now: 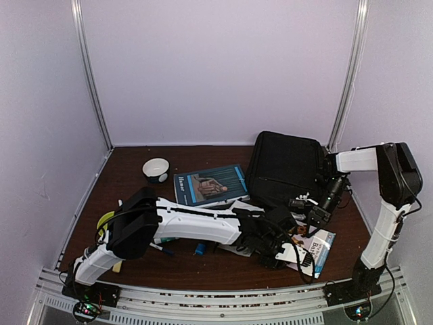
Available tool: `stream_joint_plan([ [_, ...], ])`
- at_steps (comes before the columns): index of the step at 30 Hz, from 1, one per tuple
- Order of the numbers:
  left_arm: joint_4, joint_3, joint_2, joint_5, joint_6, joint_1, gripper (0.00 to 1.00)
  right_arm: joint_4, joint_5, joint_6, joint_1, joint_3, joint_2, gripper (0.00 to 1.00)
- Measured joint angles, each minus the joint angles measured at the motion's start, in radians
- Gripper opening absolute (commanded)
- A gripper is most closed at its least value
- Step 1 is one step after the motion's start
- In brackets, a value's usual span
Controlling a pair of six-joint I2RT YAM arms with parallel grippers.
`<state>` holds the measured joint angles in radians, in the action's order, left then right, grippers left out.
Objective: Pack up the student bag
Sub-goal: Pick up the book from the corner of the board.
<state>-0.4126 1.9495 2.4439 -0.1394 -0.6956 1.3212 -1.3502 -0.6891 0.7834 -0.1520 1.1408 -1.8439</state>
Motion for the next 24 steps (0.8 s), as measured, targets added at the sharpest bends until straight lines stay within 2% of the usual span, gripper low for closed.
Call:
stream_joint_plan([
  [2,0.006,-0.004,0.000,0.000,0.002,0.000,0.43,0.018,0.011,-0.030,-0.002,-0.005,0.000,0.28],
  [5,0.021,-0.012,-0.003,0.002,0.006,0.000,0.51,0.044,0.029,-0.061,-0.003,-0.006,0.000,0.10],
  [8,0.047,-0.027,-0.010,0.013,0.018,0.000,0.59,0.064,0.058,-0.099,-0.004,-0.014,0.018,0.01],
  [13,0.196,-0.165,-0.071,0.066,0.048,0.000,0.70,0.053,0.097,-0.128,-0.011,-0.031,0.127,0.00],
  [15,0.243,-0.266,-0.133,0.085,0.062,-0.005,0.95,0.037,0.115,-0.130,-0.014,-0.032,0.187,0.00],
  [16,0.257,-0.322,-0.174,0.088,0.078,-0.010,0.97,0.024,0.123,-0.127,-0.017,-0.033,0.222,0.00],
  [24,0.285,-0.431,-0.497,0.037,0.185,-0.046,0.92,-0.106,0.174,-0.091,-0.040,0.010,0.429,0.00],
])
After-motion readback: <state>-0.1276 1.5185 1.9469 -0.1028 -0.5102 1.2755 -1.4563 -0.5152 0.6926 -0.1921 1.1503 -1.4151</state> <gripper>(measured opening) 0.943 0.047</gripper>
